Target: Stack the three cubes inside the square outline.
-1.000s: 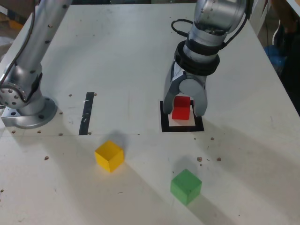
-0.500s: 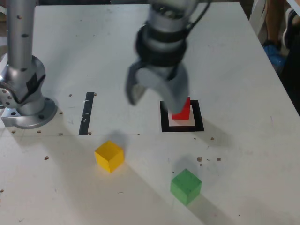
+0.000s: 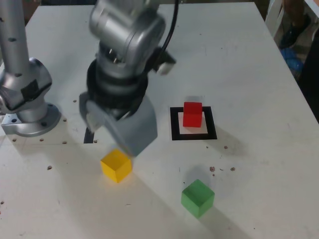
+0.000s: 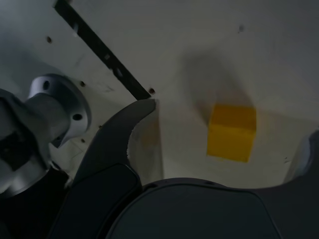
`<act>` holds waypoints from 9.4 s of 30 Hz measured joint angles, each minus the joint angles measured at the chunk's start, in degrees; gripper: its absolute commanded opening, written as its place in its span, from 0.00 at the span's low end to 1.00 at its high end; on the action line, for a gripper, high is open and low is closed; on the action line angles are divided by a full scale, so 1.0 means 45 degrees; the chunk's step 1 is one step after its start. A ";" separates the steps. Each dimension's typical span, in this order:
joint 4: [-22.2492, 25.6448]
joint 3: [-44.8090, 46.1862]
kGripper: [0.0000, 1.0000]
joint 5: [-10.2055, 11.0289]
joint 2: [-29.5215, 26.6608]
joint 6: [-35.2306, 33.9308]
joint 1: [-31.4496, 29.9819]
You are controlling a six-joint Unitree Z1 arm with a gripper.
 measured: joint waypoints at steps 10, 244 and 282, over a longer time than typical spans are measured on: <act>-0.1835 0.1397 0.89 -0.0164 0.0733 0.0022 -0.0113; 0.3225 -0.9974 0.43 0.0138 0.6756 0.1748 -0.0189; 0.3419 -0.8793 0.12 0.0696 0.3330 0.1314 0.2038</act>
